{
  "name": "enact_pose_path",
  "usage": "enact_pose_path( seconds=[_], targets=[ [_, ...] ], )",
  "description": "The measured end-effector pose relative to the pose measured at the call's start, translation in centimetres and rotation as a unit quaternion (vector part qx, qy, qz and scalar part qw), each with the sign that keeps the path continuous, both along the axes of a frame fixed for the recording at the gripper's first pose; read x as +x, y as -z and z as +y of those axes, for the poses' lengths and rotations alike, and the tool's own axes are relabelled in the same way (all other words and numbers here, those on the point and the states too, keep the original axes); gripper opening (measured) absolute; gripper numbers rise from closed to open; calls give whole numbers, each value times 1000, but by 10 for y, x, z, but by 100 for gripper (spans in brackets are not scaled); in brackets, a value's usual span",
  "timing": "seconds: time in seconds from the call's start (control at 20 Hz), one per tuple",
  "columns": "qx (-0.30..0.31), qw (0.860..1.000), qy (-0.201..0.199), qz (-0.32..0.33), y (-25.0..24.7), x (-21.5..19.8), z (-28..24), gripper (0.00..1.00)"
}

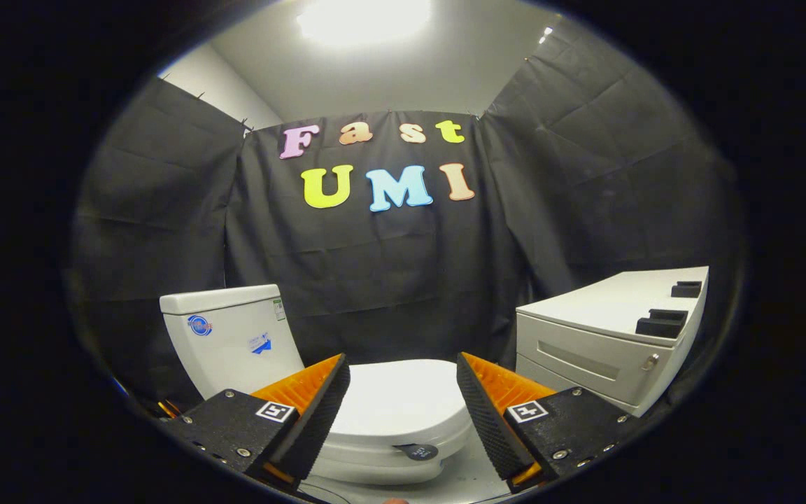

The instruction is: Open the toilet lid.

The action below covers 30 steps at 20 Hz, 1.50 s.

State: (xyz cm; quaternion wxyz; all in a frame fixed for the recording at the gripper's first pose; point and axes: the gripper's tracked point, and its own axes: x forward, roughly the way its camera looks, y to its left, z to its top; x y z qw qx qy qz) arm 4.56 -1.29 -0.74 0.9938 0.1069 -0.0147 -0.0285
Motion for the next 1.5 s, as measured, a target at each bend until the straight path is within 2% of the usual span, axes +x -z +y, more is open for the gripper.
enact_pose_path(
  seconds=[0.25, 0.45, 0.6, 0.9, 1.15, 1.35, 1.5],
  targets=[
    [89, 996, -4, 7, 17, 24, 3, 94],
    [191, 981, 11, 16, 44, 33, 0, 95],
    [242, 970, 21, 24, 65, 36, -2, 95],
    [298, 952, 26, 60, 100, 42, 1, 95],
    [335, 936, 61, 90, 136, 32, -10, 95],
    [375, 916, 69, 121, 169, 32, -12, 95],
    [411, 902, 66, 117, 176, 36, -12, 95]
  ],
)
